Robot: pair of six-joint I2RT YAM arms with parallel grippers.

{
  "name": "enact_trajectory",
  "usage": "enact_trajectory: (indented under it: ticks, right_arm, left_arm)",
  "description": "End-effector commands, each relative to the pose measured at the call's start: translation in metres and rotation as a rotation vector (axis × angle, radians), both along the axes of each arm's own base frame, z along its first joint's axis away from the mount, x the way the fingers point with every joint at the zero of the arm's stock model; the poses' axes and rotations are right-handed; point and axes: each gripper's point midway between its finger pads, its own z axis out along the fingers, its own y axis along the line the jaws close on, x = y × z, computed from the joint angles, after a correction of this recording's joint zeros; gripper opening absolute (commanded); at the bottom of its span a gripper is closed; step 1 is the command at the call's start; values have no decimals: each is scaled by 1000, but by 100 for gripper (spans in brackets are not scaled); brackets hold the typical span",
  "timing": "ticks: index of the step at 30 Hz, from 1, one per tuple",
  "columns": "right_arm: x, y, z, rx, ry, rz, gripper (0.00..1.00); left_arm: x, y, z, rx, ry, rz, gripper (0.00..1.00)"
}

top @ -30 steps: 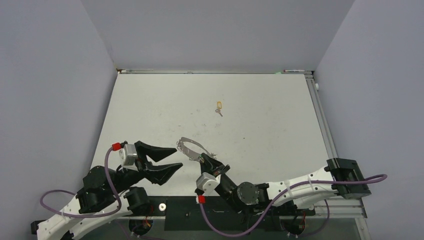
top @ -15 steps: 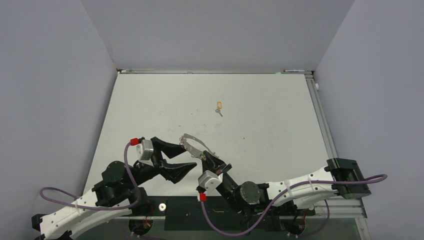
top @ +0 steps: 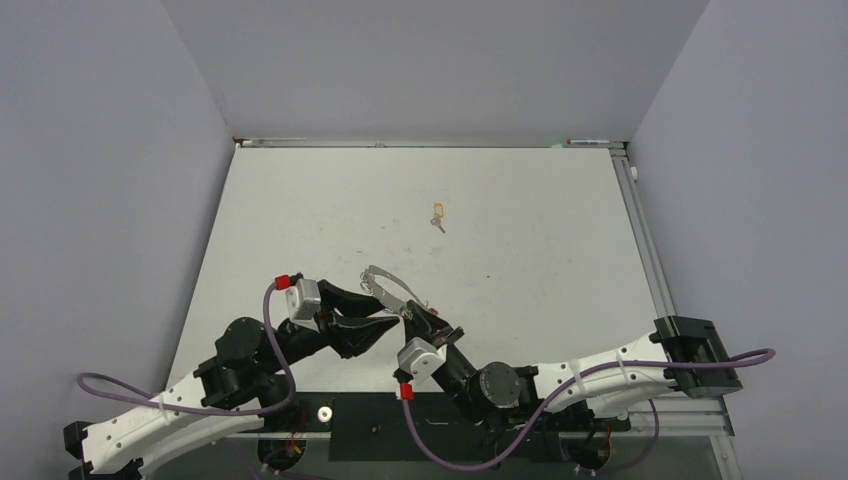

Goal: Put the keys on the keyring

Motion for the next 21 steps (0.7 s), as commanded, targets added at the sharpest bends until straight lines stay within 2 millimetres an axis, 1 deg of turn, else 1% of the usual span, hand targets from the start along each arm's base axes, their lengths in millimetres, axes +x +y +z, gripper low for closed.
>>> enact_trajectory:
  ticks: [1,8,15,18,21]
  right_arm:
    - [-2,4,22,71,16,21,5]
    - [2,3,16,47,20,-6,5]
    - [3,7,12,34,33,-13,5]
    - [4,8,11,32,40,-17,5]
    - [5,12,13,38,62,-10,5]
  left_arm:
    - [-3,10,38,-84,-66,8,37]
    - [-5,17,48,-113,-62,17,36]
    - [-8,14,50,-119,-57,-5,20]
    - [-10,12,49,-118,-64,-22,7]
    - [-18,11,54,-137,-77,-63,4]
